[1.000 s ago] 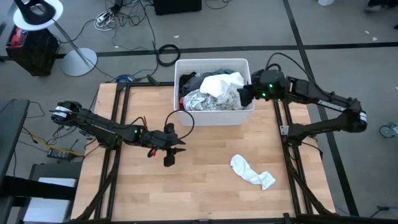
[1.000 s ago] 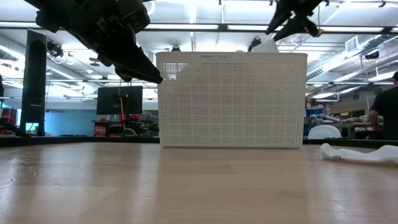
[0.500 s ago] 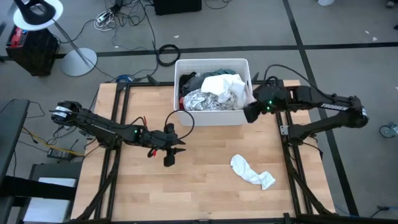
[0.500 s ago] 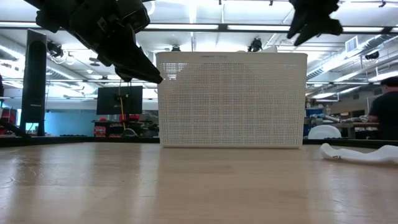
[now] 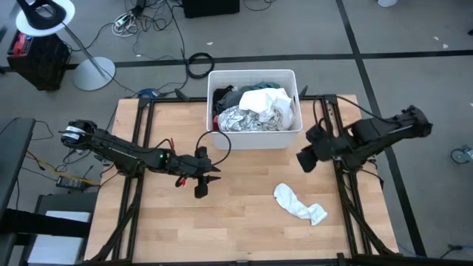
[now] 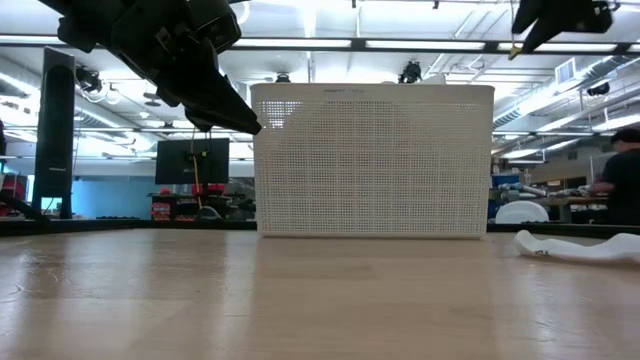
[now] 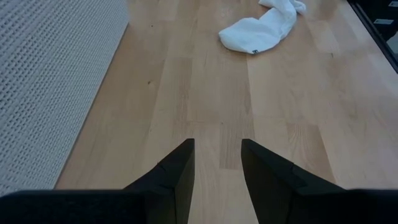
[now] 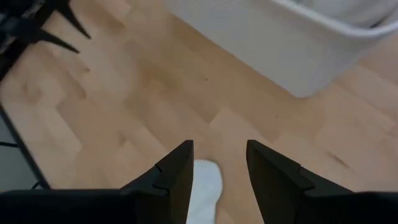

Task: Sort clothes
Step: Put the white sock into the white laundry bin

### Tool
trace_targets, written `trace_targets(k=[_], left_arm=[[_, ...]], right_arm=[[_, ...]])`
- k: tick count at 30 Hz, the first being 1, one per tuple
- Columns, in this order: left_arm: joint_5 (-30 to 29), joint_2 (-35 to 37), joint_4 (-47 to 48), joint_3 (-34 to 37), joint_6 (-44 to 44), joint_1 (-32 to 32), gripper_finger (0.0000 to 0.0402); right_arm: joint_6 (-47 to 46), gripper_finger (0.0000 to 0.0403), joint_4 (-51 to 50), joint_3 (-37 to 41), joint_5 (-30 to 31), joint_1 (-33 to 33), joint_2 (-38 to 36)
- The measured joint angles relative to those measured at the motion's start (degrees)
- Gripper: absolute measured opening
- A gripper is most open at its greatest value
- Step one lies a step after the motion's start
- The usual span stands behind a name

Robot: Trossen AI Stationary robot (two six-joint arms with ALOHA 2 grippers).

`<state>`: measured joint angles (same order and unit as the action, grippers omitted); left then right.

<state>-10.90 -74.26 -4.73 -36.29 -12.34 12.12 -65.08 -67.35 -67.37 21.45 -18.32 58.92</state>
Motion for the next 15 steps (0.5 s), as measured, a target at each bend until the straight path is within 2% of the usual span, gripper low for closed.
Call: trace_targets(k=[7,15], left_arm=[[0.0,0.0,0.0,0.0,0.0,0.0,0.0137],[0.0,0.0,0.0,0.0,-0.2,0.0,0.0137]], right_arm=[[-10.3,0.015,-1.7,0.0,4.9,-11.9,2.4],[-18.9,0.0136,-5.5,0.0,1.0,-19.9,12.3]])
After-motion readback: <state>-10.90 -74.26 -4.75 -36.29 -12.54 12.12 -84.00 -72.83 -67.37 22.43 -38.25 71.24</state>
